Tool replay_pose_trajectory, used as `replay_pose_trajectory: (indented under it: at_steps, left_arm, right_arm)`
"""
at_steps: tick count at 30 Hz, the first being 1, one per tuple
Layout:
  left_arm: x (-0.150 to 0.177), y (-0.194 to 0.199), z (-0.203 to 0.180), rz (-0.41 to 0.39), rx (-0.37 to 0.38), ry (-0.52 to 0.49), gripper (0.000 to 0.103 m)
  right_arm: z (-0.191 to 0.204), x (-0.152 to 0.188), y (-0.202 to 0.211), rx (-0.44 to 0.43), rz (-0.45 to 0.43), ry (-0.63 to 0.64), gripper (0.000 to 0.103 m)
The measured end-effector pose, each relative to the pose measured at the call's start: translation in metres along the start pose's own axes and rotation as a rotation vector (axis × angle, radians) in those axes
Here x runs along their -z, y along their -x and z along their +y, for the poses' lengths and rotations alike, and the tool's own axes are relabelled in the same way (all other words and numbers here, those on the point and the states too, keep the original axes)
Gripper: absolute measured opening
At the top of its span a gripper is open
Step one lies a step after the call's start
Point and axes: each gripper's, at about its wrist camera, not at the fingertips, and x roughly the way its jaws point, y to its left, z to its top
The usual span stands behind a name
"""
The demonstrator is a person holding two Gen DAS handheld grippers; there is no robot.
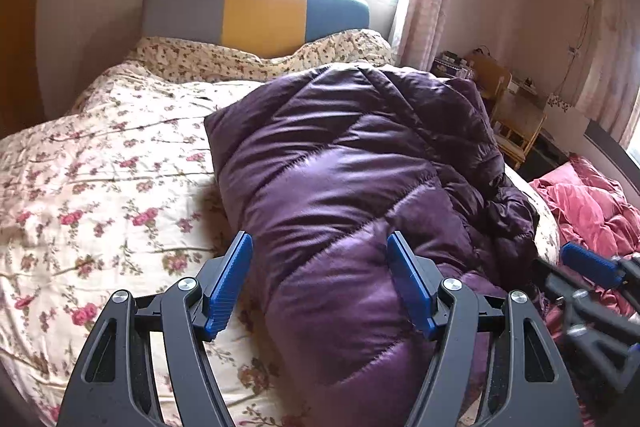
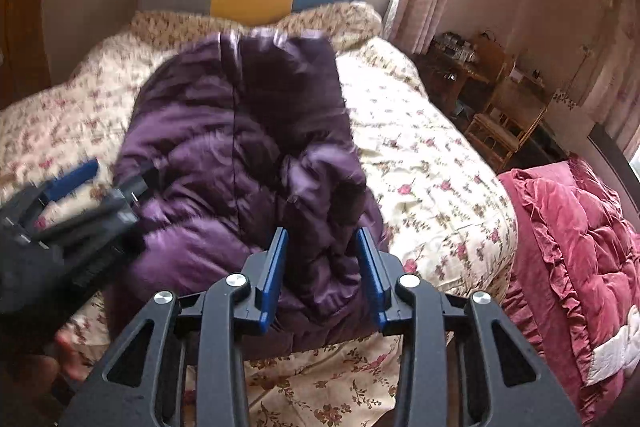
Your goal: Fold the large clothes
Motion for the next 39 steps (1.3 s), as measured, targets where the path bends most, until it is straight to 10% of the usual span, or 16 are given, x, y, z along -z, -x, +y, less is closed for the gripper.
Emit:
replay_pose_trajectory:
  at_steps: [15, 39]
  left_arm:
    - [0.007, -0.029, -0.015, 0.071, 0.058, -0.05, 0.069]
    - [-0.005, -0.03, -0.005, 0.061, 0.1, -0.081, 0.069]
  right_arm:
    - [0.0, 0.041, -0.061, 0.035, 0.165, 0.03, 0.019]
    - [0.025, 0.001, -0.008, 0.113, 0.011, 0.021, 0.038]
